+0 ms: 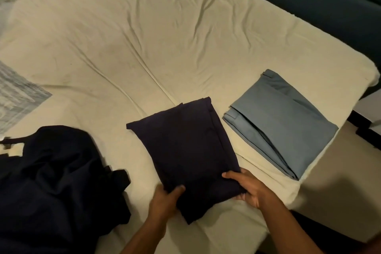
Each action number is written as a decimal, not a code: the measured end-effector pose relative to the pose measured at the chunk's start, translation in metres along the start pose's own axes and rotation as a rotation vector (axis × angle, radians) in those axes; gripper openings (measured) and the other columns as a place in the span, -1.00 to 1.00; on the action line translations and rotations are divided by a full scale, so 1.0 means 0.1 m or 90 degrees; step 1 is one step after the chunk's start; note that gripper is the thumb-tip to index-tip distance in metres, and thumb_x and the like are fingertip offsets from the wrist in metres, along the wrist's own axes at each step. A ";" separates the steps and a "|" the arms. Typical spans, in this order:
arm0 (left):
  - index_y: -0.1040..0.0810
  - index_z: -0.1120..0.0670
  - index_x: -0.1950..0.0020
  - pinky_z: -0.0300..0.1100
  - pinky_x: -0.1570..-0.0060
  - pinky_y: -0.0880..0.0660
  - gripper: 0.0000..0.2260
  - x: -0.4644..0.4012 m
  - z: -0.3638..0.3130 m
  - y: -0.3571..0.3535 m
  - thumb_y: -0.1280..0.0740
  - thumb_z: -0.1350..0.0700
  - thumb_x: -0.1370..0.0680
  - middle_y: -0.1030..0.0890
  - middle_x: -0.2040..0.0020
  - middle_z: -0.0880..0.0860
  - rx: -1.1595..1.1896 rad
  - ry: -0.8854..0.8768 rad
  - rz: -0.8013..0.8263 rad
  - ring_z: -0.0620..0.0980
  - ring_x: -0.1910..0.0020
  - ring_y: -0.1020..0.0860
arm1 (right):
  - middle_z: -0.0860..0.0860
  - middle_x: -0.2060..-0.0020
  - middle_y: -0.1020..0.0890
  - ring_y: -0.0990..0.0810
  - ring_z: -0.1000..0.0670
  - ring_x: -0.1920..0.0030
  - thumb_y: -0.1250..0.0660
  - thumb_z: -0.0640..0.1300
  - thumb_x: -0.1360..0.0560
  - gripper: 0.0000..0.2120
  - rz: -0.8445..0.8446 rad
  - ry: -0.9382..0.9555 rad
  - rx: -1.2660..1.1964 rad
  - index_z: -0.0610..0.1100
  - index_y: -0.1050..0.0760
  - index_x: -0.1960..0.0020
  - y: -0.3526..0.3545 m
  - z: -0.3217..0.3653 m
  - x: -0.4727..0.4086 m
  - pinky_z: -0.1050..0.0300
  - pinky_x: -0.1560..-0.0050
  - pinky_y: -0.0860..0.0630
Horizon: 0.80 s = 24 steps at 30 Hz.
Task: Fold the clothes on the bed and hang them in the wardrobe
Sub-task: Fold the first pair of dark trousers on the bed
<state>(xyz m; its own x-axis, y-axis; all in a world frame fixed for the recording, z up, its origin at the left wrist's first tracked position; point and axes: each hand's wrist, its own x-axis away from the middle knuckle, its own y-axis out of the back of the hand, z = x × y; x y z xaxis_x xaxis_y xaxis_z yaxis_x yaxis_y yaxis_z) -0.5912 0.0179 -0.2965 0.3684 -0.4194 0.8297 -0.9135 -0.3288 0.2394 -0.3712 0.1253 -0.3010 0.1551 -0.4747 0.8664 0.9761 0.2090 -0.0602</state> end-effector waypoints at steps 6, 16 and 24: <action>-0.42 0.08 -0.34 0.02 -0.13 -0.50 -0.58 -0.08 -0.47 0.03 -0.39 -0.06 -0.55 -0.45 -0.26 0.08 -0.302 -0.421 -0.269 0.06 -0.17 -0.49 | -0.07 -0.01 -0.72 -0.70 -0.09 -0.02 -0.51 -0.21 -0.44 -0.60 -0.001 0.044 0.054 -0.09 -0.53 -0.24 -0.08 0.03 0.13 -0.04 0.08 -0.67; -0.46 0.10 -0.21 0.00 0.21 -0.62 -0.50 0.17 -1.15 -0.43 -0.16 -0.31 -0.61 -0.59 -0.10 0.21 0.007 0.007 0.183 0.20 0.01 -0.63 | 0.06 0.07 -0.59 -0.60 -0.07 0.02 -0.39 -0.04 -0.41 -0.73 -0.072 0.387 0.707 0.02 -0.50 -0.10 -0.29 1.16 1.00 0.05 0.10 -0.52; -0.54 0.23 -0.20 0.11 0.00 -0.60 -0.68 0.20 -1.54 -0.70 -0.17 0.00 -0.68 -0.63 -0.09 0.31 0.339 -0.023 0.311 0.28 -0.01 -0.62 | 0.09 0.17 -0.51 -0.51 0.00 0.12 -0.29 -0.11 -0.50 -0.82 -0.131 0.544 1.031 0.08 -0.49 -0.08 -0.08 1.98 2.05 0.10 0.26 -0.34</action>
<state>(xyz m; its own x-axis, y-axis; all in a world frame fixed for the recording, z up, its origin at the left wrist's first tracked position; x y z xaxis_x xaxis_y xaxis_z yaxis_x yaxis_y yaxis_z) -0.5466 0.1631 -0.2189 -0.0475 -0.6481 0.7601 -0.7709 -0.4601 -0.4405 -0.3778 0.1956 -0.0250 0.5968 -0.7409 0.3080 -0.0177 0.3716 0.9282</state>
